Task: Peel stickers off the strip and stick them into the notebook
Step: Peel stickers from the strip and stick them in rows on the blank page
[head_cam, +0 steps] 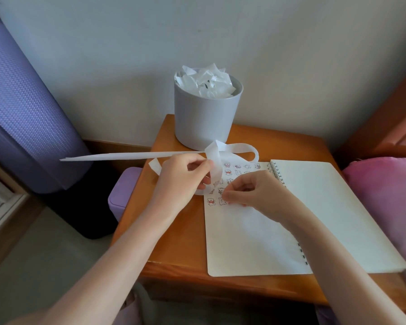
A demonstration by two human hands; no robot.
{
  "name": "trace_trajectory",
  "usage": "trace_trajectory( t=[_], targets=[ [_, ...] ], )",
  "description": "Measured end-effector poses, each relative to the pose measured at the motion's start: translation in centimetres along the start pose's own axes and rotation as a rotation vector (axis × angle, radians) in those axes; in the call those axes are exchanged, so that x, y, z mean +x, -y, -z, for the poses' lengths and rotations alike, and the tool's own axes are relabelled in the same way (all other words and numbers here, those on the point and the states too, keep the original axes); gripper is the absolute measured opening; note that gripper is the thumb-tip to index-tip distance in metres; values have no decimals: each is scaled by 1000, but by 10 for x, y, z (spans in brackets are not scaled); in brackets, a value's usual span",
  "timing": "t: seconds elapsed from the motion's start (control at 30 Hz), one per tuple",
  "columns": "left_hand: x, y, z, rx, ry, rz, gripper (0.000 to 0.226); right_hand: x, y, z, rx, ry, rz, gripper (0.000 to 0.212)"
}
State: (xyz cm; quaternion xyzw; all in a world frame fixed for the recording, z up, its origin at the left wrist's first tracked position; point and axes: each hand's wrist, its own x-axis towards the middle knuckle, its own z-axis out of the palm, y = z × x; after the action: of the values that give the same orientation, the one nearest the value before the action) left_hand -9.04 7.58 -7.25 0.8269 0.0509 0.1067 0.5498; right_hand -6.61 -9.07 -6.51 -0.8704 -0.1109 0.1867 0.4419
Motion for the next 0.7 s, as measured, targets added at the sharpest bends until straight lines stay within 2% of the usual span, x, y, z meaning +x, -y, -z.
trace_trajectory(
  t=[0.7],
  targets=[
    [1,2,0,21,-2,5,8,1,0,-5,-32,-48,21,5]
  ],
)
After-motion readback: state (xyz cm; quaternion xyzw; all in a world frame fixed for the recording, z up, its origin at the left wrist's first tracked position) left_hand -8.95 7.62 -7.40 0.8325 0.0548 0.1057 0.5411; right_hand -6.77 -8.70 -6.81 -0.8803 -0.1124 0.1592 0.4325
